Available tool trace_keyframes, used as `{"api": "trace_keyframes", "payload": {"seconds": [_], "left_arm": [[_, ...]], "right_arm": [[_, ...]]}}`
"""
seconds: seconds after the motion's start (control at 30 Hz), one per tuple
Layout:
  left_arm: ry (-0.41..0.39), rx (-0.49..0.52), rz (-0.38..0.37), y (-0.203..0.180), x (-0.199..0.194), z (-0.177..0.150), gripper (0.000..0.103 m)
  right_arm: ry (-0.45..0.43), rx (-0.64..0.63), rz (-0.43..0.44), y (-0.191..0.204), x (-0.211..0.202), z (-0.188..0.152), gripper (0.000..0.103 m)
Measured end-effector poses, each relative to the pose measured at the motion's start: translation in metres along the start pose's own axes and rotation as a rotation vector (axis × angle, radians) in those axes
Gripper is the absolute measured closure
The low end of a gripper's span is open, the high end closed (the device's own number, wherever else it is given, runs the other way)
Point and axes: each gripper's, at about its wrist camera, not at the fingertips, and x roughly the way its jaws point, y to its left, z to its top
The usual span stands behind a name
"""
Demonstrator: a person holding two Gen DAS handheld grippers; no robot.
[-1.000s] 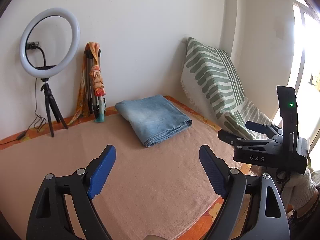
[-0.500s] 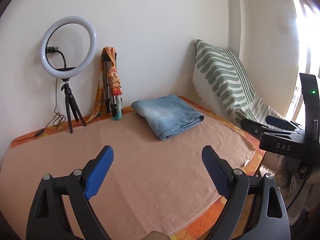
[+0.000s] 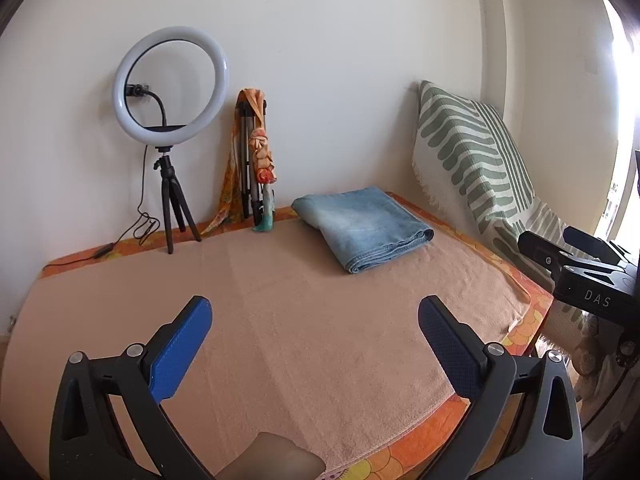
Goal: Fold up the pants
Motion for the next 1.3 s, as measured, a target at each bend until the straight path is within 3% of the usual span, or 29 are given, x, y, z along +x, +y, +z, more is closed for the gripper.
{"api": "trace_keyframes", "payload": {"seconds": [1.3], "left_arm": [[-0.018,0.018,-0.008,-0.008,-0.014,0.000,0.000]], "right_arm": [[-0.014,0.025,0.015,0.000,-0.001,0.004,0.000]]}}
